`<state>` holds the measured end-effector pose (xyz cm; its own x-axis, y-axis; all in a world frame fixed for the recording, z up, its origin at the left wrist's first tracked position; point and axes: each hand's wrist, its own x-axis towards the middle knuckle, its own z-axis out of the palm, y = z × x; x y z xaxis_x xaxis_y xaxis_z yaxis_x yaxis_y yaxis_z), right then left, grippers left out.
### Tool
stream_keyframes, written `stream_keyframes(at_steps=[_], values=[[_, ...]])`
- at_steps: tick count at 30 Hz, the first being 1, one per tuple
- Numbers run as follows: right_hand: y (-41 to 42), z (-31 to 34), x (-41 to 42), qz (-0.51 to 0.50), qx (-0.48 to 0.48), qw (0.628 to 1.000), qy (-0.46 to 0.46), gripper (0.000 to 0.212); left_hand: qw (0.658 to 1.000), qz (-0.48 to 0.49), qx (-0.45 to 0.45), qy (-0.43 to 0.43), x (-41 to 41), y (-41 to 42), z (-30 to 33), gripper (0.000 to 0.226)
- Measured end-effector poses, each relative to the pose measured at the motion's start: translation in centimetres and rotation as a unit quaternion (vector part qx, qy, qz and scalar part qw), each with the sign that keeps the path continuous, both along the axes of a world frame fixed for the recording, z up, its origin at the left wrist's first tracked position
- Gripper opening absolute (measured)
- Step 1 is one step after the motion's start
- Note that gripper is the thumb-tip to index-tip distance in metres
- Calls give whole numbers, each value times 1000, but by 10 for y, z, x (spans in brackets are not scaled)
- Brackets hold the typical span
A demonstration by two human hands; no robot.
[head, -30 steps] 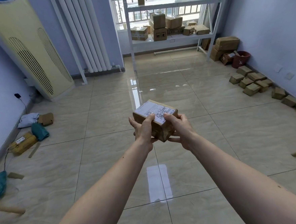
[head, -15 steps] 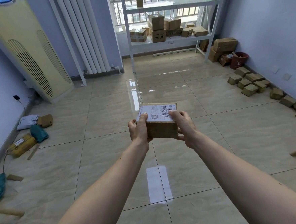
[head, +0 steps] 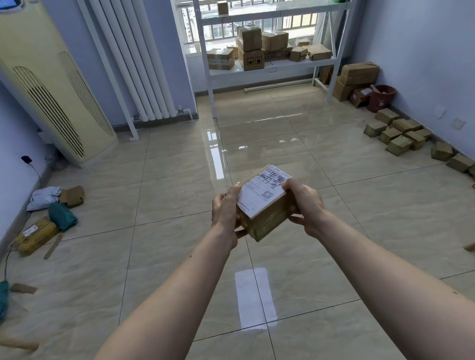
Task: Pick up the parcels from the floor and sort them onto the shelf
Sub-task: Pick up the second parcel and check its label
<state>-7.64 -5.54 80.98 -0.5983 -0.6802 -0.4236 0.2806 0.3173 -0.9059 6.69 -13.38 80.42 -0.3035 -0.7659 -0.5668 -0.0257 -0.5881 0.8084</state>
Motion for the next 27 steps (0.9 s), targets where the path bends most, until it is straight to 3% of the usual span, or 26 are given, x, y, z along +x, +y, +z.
stream_keyframes(at_steps=[3, 8, 10, 15, 19, 23, 27], values=[[2, 3, 0, 7, 6, 1000, 4, 28, 1000, -4, -1, 6, -1, 1, -2, 51], [4, 4, 5, 24, 11, 1000, -6, 72, 999, 39, -18, 26, -9, 7, -2, 40], [3, 4, 10, 39, 9, 999, -10, 81, 998, 49, -27, 37, -11, 10, 1, 36], [-1, 7, 11, 40, -11, 999, -20, 66, 998, 31, -42, 32, -10, 13, 8, 29], [-2, 11, 8, 34, -26, 999, -16, 50, 998, -22, -53, -18, -6, 11, 14, 39], [-2, 14, 2, 46, -26, 999, 4, 46, 997, -59, -56, 1, -4, 7, 16, 47], [-5, 16, -1, 52, -25, 998, 14, 44, 996, -53, -67, 13, -6, 7, 15, 35]])
